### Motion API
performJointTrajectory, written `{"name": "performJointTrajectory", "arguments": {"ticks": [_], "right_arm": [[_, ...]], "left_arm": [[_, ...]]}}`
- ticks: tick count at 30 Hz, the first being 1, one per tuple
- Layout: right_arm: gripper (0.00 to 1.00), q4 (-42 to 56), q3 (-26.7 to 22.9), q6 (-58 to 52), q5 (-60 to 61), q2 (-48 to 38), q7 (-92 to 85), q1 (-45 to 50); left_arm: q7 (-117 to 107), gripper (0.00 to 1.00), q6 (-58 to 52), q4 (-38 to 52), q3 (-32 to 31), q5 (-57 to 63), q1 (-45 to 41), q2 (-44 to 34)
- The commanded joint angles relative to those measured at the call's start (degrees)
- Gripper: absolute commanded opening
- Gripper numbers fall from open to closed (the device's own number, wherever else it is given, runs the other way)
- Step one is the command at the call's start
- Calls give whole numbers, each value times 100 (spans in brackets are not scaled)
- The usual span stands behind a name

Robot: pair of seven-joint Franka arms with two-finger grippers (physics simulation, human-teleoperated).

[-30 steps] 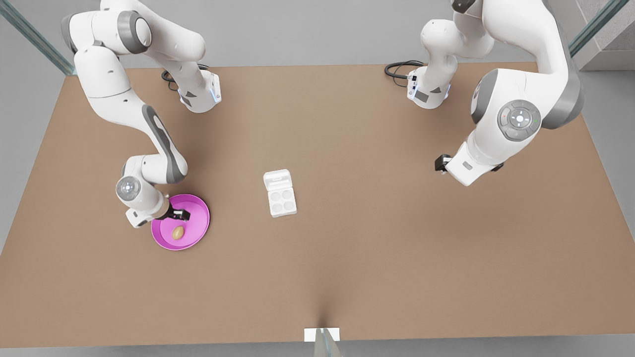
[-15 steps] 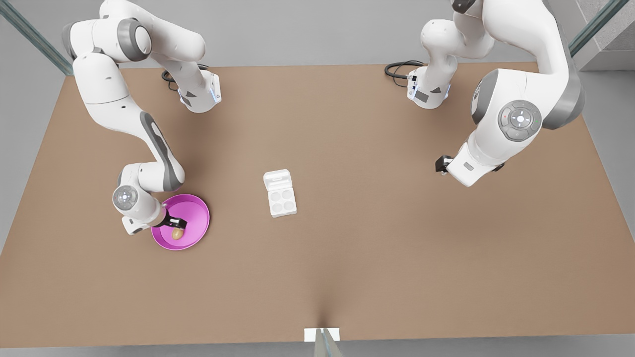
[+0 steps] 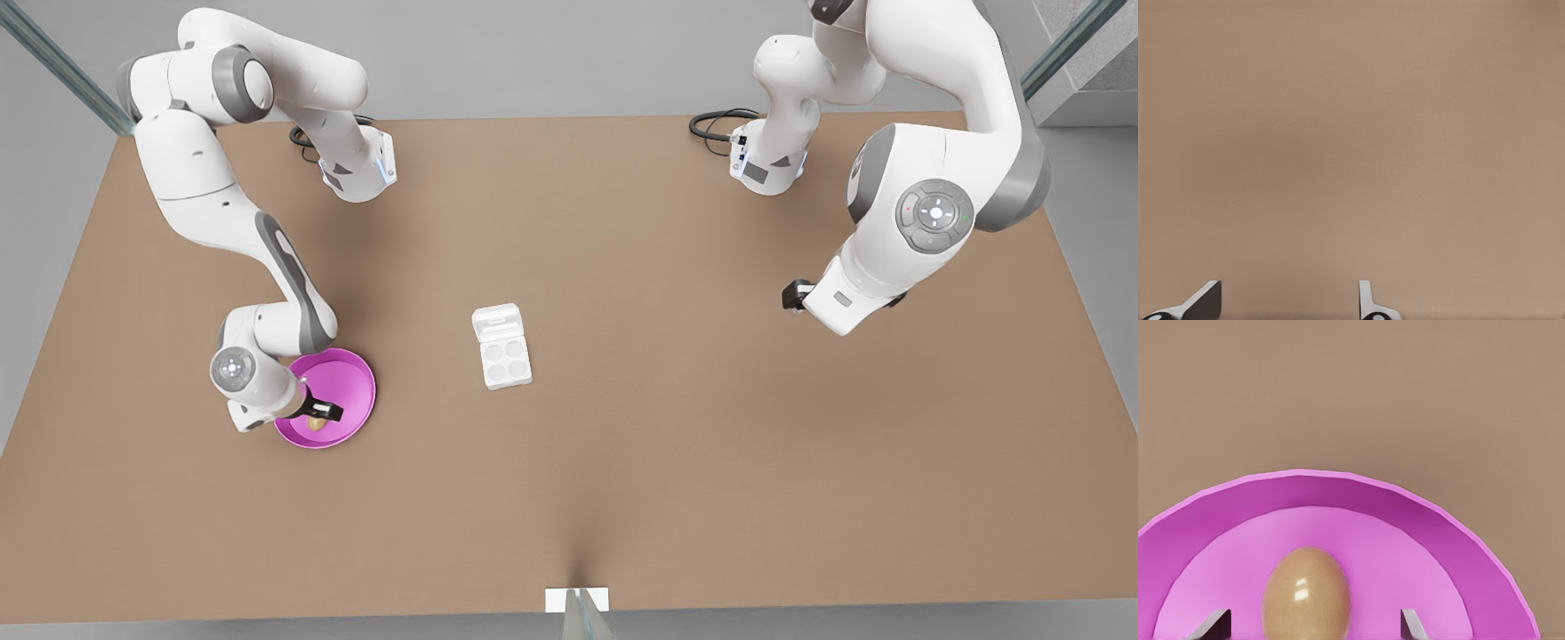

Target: Pack egg into the box and close the box lid

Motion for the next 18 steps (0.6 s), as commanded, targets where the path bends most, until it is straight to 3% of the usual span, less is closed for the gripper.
{"name": "performJointTrajectory", "arguments": {"ticks": [1,6,9,18], "right_arm": [[90,11,4,-38,17,14,278,-6],[89,11,4,-30,8,23,278,-6],[65,11,4,-21,17,67,278,3],[60,37,4,-21,8,102,278,3]], "left_arm": [[-30,100,2,3,-3,4,-1,-6],[-30,100,11,3,-3,4,-1,3],[-30,100,11,3,-3,4,-1,3],[-30,100,11,3,6,4,8,3]]}}
